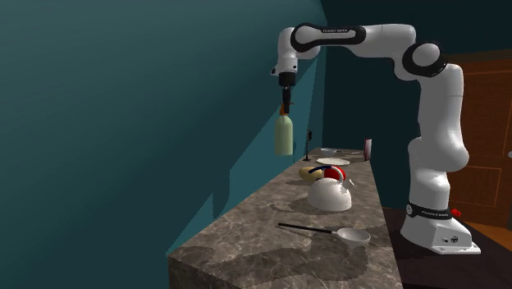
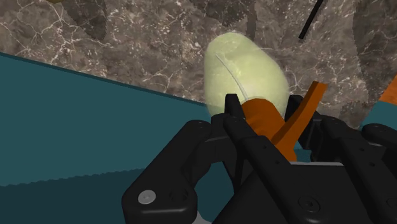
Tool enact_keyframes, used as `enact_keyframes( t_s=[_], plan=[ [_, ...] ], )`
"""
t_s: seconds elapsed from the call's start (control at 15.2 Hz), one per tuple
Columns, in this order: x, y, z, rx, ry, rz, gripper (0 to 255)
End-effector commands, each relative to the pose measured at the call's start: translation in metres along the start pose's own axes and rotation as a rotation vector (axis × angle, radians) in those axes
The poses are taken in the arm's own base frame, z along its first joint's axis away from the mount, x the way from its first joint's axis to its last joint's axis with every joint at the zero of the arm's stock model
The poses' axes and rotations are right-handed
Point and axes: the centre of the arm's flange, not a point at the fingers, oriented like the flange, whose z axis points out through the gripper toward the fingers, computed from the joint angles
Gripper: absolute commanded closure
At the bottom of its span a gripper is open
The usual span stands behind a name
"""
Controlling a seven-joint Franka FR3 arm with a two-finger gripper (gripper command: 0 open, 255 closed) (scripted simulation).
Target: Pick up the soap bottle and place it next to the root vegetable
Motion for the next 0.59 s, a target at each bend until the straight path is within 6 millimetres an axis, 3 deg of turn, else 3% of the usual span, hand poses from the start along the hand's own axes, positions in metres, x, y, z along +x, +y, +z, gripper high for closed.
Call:
enact_keyframes(
  t_s=[0.0, 0.53],
  plan=[
    [-0.013, 0.025, -0.009, 0.000, 0.000, -0.001, 255],
    [-0.052, 0.116, -0.045, 0.000, 0.000, -0.001, 255]
  ],
)
